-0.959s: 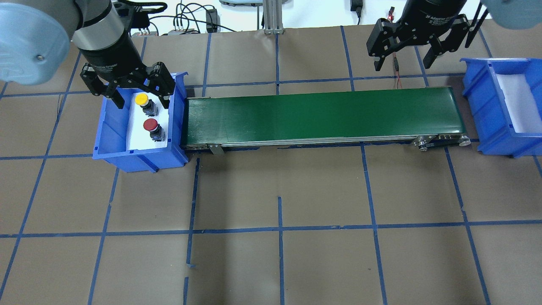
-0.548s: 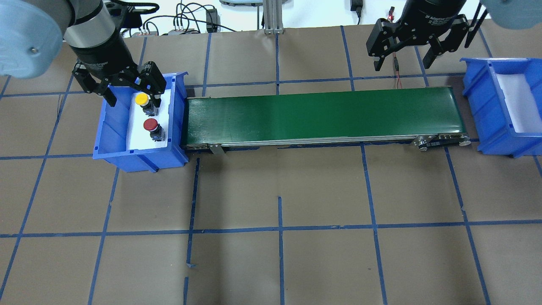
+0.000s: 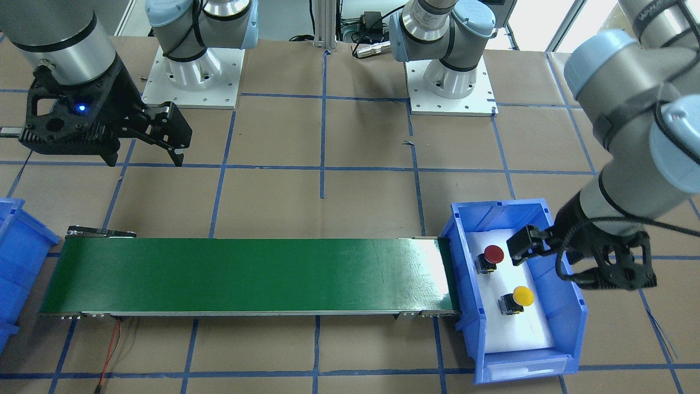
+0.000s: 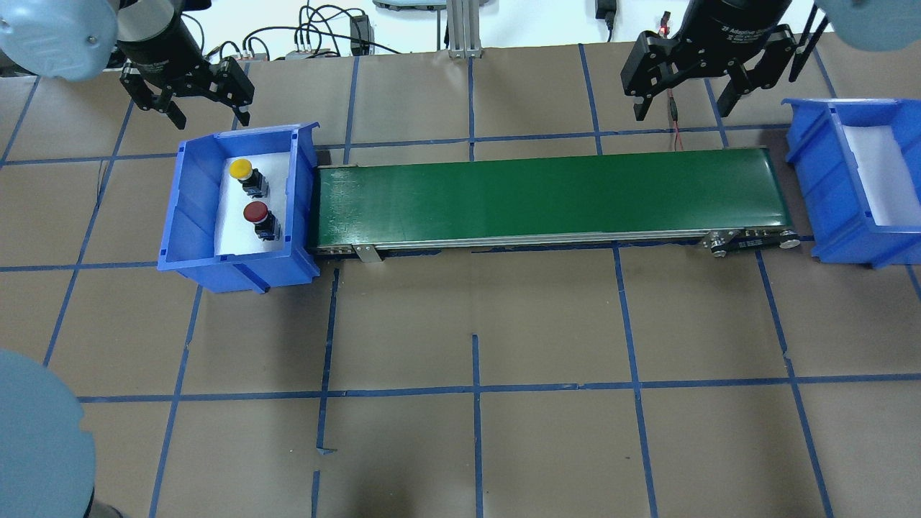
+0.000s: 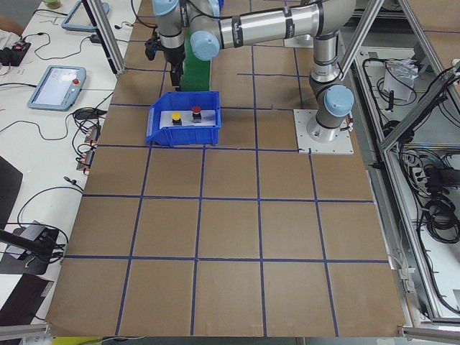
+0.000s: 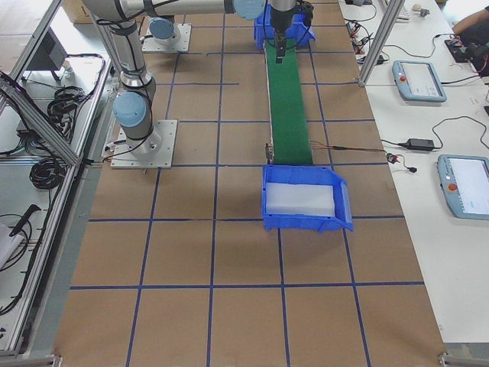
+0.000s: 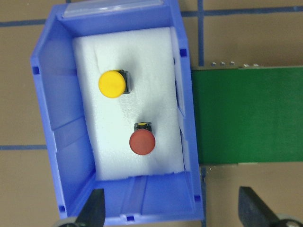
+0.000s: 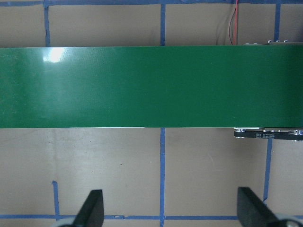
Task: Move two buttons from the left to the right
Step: 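Lower the left gripper into the bin and grasp the yellow button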
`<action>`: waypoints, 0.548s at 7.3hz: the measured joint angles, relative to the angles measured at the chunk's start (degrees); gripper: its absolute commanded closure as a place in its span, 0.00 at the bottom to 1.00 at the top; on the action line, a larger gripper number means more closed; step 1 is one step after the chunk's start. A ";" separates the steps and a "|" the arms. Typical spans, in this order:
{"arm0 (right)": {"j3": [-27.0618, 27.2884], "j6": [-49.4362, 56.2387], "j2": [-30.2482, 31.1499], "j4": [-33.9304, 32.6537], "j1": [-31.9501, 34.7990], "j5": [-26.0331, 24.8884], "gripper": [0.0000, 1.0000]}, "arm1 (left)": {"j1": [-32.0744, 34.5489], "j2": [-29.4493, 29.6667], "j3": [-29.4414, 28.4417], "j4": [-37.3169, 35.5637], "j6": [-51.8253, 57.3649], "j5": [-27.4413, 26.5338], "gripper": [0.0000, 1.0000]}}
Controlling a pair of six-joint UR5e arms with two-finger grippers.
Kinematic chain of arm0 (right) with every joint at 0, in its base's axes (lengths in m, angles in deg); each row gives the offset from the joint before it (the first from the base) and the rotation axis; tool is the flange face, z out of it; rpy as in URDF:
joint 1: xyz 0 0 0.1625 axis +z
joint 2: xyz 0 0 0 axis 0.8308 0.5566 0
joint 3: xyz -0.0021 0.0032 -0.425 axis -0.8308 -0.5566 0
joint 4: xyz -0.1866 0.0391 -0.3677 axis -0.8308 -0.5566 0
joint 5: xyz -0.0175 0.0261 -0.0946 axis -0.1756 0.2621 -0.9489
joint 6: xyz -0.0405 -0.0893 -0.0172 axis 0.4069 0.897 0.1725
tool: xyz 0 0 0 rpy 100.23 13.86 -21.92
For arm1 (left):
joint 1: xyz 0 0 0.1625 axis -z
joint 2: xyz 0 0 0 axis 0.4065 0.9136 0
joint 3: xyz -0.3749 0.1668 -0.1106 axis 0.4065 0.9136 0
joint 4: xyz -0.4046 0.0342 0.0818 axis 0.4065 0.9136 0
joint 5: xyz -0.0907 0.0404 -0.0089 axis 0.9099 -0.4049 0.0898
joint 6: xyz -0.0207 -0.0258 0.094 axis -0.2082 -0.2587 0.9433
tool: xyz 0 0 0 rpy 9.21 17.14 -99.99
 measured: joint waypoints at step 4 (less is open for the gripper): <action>-0.17 -0.17 0.02 0.02 0.03 0.29 0.00 | -0.27 8.44 2.20 -8.25 0.54 -0.14 0.05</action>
